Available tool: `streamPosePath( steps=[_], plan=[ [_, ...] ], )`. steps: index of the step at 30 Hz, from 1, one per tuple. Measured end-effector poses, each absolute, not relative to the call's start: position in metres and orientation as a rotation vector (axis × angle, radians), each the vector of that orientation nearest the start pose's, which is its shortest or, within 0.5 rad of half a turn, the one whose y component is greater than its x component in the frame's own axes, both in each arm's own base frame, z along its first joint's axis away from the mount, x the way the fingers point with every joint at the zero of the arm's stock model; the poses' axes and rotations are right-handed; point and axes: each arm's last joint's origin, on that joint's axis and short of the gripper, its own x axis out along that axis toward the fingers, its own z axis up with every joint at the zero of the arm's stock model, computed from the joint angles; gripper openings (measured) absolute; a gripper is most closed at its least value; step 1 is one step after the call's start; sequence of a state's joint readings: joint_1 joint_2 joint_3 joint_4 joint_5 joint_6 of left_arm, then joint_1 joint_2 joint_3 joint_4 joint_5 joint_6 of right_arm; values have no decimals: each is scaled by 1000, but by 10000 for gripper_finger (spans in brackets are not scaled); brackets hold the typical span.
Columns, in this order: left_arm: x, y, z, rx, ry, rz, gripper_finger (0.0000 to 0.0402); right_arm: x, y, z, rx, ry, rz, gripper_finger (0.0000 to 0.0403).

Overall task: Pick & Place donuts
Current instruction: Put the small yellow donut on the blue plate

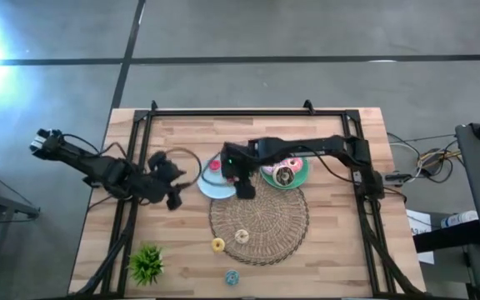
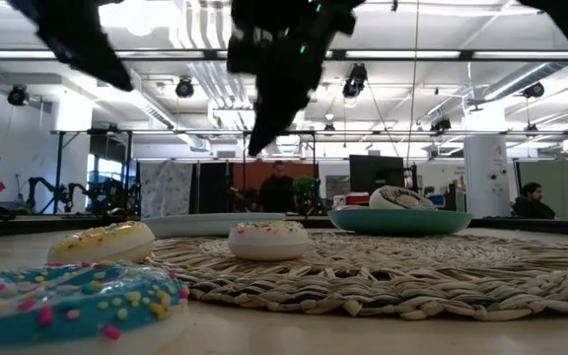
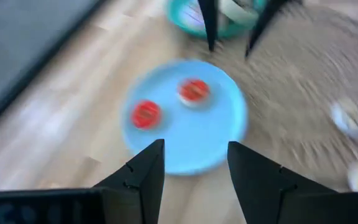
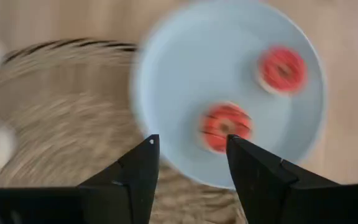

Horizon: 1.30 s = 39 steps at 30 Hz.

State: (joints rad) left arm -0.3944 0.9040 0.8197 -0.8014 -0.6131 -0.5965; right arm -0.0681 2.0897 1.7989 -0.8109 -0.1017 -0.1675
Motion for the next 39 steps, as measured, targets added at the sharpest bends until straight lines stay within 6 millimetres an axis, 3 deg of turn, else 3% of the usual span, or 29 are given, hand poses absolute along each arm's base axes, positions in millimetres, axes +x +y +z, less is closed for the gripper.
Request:
streamPosePath(
  steps=[4, 8, 16, 22, 28, 34, 39],
  plan=[
    [160, -70, 252, -115, 751, 231, 149, 432, -1, 242, -142, 1078, 206, 171],
    [169, -94, 219, -127, 723, 76, 149, 411, 11, 242, -90, 1117, 110, 171],
    [197, -119, 178, -126, 750, 27, 149, 345, 37, 261, 78, 1064, -128, 171],
    [225, -140, 171, -142, 815, -4, 149, 302, 56, 266, 124, 1025, -201, 171],
    [252, -158, 168, -154, 851, -22, 149, 273, 77, 256, 159, 1020, -244, 171],
    [260, -160, 166, -291, 911, 13, 149, 251, 90, 243, 191, 1039, -259, 171],
    [260, -153, 164, -282, 940, 44, 149, 240, 93, 237, 203, 1048, -256, 171]
  ],
)
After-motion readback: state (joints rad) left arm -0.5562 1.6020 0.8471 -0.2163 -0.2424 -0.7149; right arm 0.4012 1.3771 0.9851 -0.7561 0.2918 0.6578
